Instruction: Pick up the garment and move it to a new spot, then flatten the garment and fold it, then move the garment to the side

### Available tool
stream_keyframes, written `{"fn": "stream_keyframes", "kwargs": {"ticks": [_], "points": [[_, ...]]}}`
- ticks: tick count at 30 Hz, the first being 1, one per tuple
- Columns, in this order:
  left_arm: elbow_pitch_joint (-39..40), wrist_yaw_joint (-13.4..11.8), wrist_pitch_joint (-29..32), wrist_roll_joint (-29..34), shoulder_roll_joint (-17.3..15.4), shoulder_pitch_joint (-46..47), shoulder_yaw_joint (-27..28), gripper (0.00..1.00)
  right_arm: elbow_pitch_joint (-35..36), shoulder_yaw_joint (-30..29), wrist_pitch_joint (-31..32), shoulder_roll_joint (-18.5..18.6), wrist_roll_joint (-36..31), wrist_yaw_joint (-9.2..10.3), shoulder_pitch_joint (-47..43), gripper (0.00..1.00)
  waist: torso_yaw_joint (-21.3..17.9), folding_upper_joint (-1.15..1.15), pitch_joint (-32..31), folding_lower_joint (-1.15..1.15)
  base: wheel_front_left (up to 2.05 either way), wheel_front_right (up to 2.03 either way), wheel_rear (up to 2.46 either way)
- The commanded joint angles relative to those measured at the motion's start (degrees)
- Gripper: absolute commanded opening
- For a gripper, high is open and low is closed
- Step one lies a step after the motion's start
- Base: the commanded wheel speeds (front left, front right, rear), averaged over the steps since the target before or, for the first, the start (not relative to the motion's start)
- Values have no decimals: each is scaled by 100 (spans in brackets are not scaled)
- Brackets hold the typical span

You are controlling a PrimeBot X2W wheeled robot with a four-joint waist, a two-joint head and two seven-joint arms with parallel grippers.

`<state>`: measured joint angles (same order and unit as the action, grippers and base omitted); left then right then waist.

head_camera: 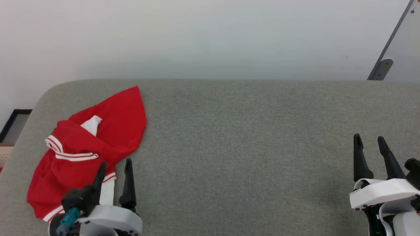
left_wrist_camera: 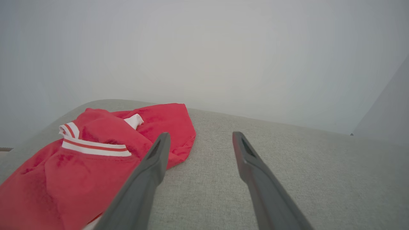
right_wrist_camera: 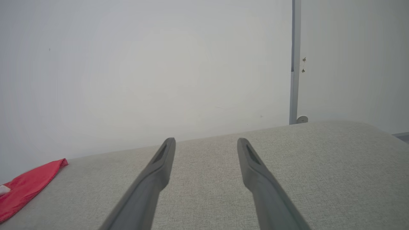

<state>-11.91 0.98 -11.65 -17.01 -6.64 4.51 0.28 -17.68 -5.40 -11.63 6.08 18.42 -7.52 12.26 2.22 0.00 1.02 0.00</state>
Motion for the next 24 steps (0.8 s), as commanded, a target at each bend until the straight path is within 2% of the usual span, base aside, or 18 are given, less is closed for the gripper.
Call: {"fn": "stream_keyframes", "kwargs": {"ticks": [1,24], "points": [[23,40,-58,183,0,11,12,100,75,-47,-59,-27,-160,4,-64,100,9,0,-3,0,0,0,0],[-19,310,-298,1031,192,-112,149,100,167,-168,-302,-103,-706,5,-323,100,73,0,-58,0,0,0,0]]}}
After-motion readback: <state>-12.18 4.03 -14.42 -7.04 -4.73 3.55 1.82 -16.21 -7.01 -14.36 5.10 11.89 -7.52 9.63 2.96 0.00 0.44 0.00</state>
